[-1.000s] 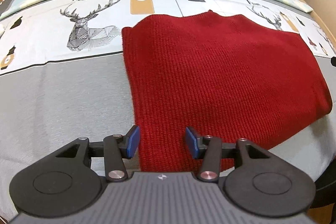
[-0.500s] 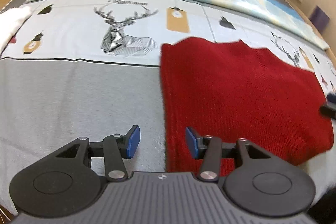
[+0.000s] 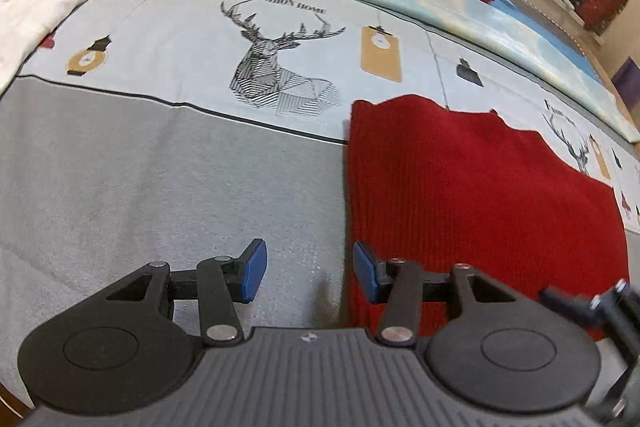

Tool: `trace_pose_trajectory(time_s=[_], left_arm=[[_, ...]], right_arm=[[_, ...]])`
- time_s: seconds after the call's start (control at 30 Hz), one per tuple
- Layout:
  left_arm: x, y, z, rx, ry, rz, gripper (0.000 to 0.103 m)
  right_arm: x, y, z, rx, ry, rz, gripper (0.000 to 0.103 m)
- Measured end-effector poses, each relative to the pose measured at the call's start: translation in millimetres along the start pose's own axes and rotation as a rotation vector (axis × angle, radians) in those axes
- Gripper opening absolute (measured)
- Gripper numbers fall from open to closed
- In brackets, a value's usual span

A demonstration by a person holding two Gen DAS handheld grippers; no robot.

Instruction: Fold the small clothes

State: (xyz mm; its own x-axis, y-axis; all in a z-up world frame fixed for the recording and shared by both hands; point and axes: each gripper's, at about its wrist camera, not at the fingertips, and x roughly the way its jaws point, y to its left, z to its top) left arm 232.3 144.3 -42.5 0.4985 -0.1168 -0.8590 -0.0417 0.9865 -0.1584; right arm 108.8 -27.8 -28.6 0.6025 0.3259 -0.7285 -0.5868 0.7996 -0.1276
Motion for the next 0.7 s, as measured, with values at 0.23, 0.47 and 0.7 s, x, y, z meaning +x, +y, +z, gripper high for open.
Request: trace_pose_trajectory(time_s=[0.23,0.47,0.7], left_arm=[[7.0,12.1,5.2,-0.030,0.018,0.015,0.053],[12.5,16.7,8.8,-0.057,0.034,0.004,0.054],[23.8,18.0,18.7,-0.156,0.072,-0.120,0.071]], right_arm=[[24.0,48.7,-8.5,-0.183,0.049,0.079,0.071],[50.9,69.4,-25.1,-0.344,0.090,0.023,0.078],[46.5,62.9,-18.4,-0.362,0.078,0.066,0.037]])
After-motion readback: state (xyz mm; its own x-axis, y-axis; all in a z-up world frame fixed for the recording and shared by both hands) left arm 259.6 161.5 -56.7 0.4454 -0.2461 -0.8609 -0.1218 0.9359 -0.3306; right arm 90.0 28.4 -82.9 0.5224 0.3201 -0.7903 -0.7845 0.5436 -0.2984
